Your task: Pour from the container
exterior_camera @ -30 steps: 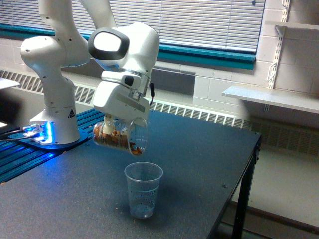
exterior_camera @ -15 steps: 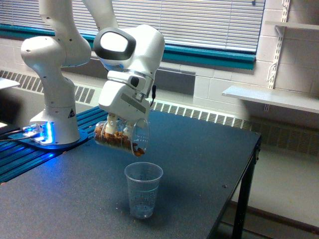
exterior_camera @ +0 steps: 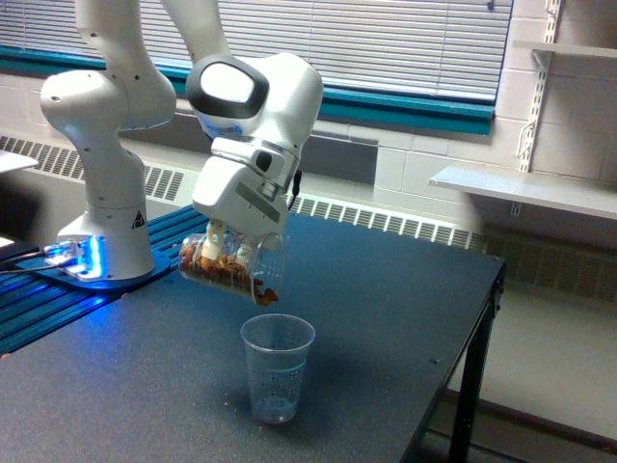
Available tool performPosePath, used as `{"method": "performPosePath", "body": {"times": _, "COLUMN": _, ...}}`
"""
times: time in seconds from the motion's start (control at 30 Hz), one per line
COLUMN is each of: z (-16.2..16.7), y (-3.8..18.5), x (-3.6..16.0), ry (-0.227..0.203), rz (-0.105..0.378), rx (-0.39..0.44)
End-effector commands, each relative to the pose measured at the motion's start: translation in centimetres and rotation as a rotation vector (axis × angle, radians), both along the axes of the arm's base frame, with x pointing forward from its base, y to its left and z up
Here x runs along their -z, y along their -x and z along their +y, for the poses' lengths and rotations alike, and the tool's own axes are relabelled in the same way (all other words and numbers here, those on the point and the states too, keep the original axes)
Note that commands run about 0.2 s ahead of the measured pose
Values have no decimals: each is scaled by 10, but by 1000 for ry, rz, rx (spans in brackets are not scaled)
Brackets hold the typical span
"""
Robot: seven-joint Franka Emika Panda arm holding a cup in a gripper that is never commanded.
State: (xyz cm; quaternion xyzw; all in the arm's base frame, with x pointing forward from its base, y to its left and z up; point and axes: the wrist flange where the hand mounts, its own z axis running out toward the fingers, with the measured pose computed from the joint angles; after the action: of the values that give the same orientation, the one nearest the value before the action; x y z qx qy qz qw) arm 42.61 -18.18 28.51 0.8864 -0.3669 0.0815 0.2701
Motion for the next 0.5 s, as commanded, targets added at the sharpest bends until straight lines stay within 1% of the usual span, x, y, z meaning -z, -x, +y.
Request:
{"method": "performPosePath", "body": {"times": 0.03, "z": 5, "y": -6, "x": 0, "ry": 28, "rz": 10, "rx": -12}}
{"method": "performPosePath", "body": {"times": 0.5, "z": 9, "y": -10, "x": 5, "ry": 57, "rz": 40, "rx": -21}}
